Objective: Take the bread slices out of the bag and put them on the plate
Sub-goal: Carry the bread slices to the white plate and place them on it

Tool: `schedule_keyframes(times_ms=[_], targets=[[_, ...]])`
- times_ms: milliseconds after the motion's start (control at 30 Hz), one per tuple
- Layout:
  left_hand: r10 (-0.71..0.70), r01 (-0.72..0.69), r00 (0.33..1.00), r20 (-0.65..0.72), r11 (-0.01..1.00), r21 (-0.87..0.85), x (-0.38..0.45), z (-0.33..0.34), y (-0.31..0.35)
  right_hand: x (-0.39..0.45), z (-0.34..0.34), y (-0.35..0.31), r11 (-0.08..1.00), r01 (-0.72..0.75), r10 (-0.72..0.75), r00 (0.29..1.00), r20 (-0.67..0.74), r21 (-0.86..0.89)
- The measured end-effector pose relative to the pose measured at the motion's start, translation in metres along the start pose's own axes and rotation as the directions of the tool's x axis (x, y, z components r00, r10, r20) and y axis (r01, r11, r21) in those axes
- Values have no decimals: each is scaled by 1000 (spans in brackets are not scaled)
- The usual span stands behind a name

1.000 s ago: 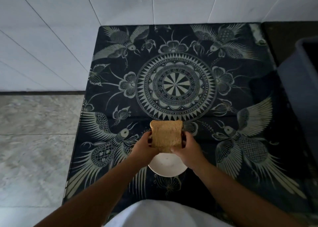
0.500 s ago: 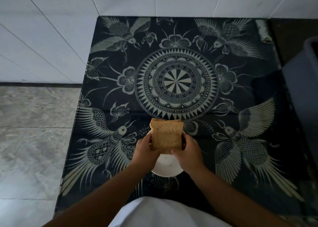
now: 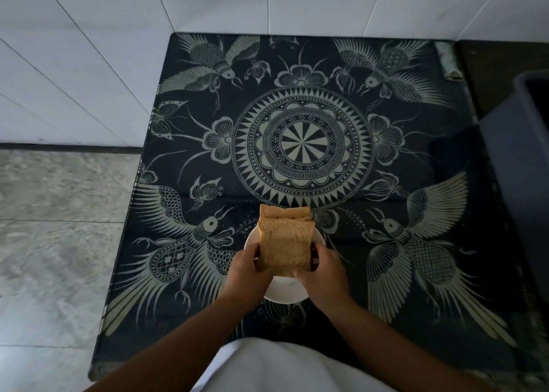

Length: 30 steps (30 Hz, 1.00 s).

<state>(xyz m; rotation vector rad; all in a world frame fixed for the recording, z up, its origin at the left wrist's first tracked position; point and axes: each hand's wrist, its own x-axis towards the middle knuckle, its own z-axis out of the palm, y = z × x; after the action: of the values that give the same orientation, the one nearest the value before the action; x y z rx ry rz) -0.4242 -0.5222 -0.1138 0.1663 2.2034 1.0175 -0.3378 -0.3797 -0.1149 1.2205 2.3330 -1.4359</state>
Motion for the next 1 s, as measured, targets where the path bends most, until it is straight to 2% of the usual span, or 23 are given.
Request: schedule_keyframes(times_ms=[400, 600, 1000], targets=[[-35, 33, 998, 58, 999, 34, -7, 2, -3, -3, -3, 2, 1000, 25, -25, 1000, 5, -6], [-35, 35, 999, -13, 999, -38, -16, 6, -2, -17, 4, 5, 997, 41, -39, 999, -29, 58], [28, -29, 996, 83, 1000, 9, -38, 5, -12, -38, 4, 15, 998, 38, -37, 999, -12, 45]])
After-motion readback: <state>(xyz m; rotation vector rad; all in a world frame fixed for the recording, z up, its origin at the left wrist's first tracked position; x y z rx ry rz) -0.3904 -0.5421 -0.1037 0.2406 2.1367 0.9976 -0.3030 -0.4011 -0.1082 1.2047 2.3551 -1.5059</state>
